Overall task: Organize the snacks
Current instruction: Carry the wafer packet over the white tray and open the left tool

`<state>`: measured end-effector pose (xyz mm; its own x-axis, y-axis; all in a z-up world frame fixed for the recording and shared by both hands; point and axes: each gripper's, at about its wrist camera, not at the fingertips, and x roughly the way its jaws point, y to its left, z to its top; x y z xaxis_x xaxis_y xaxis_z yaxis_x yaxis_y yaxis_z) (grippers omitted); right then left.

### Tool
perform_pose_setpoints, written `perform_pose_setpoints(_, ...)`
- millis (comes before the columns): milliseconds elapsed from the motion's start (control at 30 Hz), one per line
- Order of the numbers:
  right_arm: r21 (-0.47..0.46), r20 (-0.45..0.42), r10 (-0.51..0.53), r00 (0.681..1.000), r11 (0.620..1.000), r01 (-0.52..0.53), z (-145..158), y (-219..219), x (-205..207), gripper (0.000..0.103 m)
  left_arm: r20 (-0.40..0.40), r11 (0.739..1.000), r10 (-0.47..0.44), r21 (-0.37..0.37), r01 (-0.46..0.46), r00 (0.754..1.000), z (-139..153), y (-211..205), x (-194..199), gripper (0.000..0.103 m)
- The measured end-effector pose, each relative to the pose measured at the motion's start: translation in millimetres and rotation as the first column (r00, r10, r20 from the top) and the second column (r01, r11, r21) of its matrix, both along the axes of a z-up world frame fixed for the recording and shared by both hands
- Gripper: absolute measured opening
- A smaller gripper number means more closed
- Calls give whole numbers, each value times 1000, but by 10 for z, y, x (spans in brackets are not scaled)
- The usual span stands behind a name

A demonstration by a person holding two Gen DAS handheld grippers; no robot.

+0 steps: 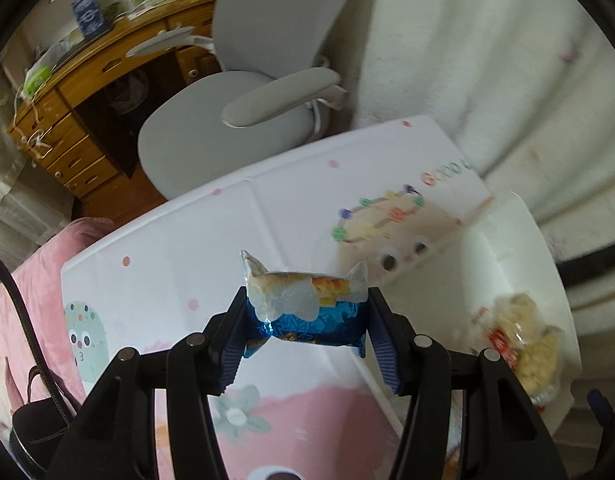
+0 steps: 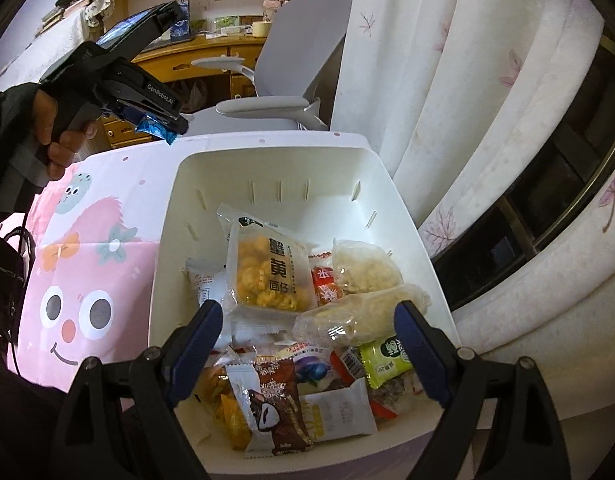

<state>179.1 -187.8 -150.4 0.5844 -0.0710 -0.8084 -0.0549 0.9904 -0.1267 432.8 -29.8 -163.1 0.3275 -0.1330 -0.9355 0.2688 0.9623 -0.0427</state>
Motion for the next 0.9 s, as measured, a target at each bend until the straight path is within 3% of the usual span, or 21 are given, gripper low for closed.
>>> perform_pose_setpoints(233, -21, 56, -1, 998, 1000, 2, 160, -3, -124, 88, 3, 995, -90, -45, 90, 996, 233, -296, -314, 58)
perform_pose_setpoints(367, -30, 85, -10, 996, 999, 13, 246, 17, -238, 88, 26, 990, -111, -79, 113, 993, 413, -369, -532, 72)
perform_pose_setpoints(467, -46, 100, -13, 995, 999, 18, 291, 63, -340, 88, 26, 988, -106, -109, 108, 994, 519, -313, -704, 75)
perform_pose_setpoints(667, -128, 106, -20, 994, 991, 34, 363, 180, -599, 88, 31, 991, -6, -136, 10, 1000, 722, 129, -1076, 78)
perform_pose_setpoints(900, -53, 97, -53, 994, 997, 58, 475, 290, -975, 88, 45, 980, 145, -143, -137, 988, 827, 826, -1840, 82)
